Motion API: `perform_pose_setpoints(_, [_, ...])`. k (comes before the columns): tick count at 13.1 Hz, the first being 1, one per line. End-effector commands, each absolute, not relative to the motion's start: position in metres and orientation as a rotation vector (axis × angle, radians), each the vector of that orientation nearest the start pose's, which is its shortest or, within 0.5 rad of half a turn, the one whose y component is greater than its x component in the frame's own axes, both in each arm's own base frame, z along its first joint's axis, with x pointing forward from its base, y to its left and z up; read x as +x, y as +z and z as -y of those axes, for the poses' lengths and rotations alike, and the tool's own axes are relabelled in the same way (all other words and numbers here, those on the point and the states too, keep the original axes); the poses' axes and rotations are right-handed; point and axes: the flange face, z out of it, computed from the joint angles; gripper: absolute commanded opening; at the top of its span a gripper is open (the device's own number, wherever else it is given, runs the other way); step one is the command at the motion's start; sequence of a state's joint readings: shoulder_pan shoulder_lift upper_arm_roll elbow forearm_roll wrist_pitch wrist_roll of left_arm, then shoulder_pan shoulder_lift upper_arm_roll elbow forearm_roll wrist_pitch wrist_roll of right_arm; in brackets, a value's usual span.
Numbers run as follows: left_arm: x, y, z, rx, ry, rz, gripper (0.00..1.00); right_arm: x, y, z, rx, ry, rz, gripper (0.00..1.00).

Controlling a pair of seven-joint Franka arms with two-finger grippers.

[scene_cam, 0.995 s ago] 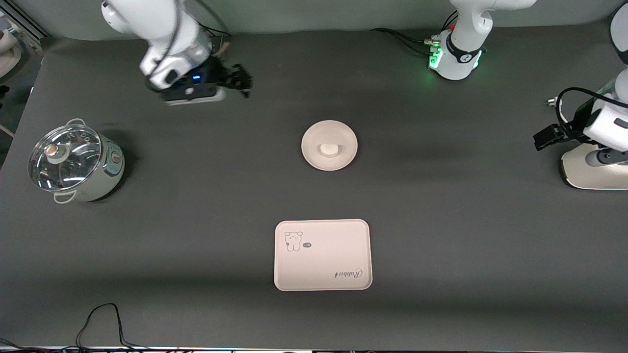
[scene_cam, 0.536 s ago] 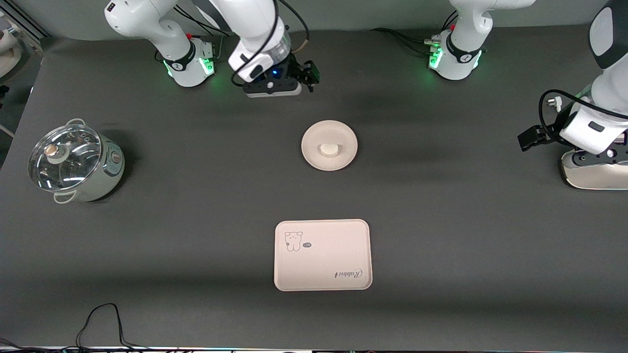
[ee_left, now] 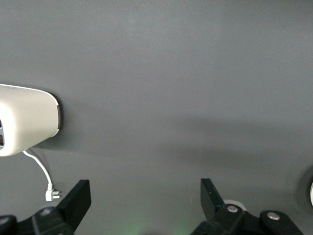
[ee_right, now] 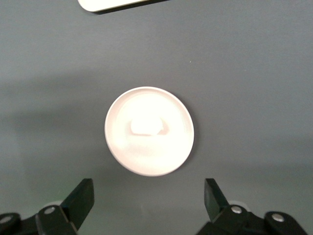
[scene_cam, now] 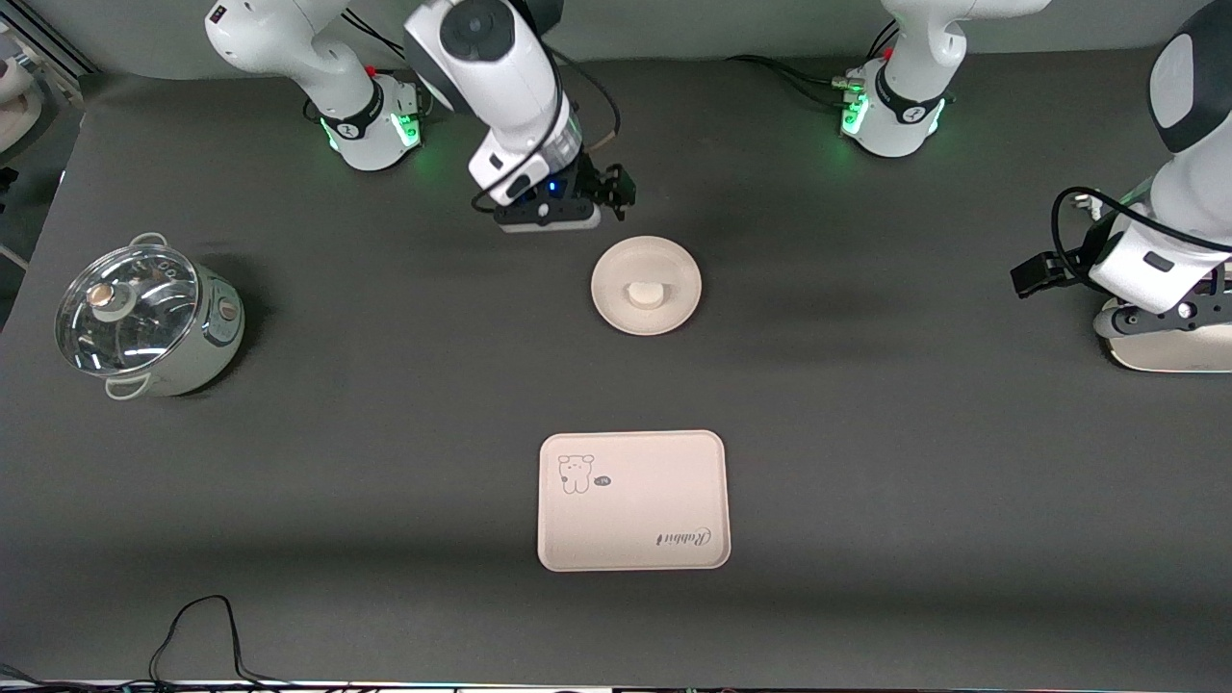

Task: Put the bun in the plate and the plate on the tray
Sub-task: 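Lower the right gripper to the plate rim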

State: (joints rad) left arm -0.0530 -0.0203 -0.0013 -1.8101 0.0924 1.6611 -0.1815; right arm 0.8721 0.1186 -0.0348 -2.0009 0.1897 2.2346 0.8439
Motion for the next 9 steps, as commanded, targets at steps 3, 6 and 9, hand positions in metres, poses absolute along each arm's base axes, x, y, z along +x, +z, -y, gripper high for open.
perform_pose_setpoints(3, [0.538,0.531,0.019,-3.015,0.221,0.158,1.00,0.383,0.311,-0.435,-2.942,-0.031,-0.168,1.00])
perform_pose_setpoints(6, [0.537,0.529,0.019,-3.011,0.244,0.161,1.00,0.382,0.253,-0.430,-2.929,-0.105,-0.186,1.00])
perform_pose_setpoints(9, [0.535,0.530,0.020,-3.009,0.255,0.157,1.00,0.375,0.217,-0.436,-2.925,-0.146,-0.168,1.00])
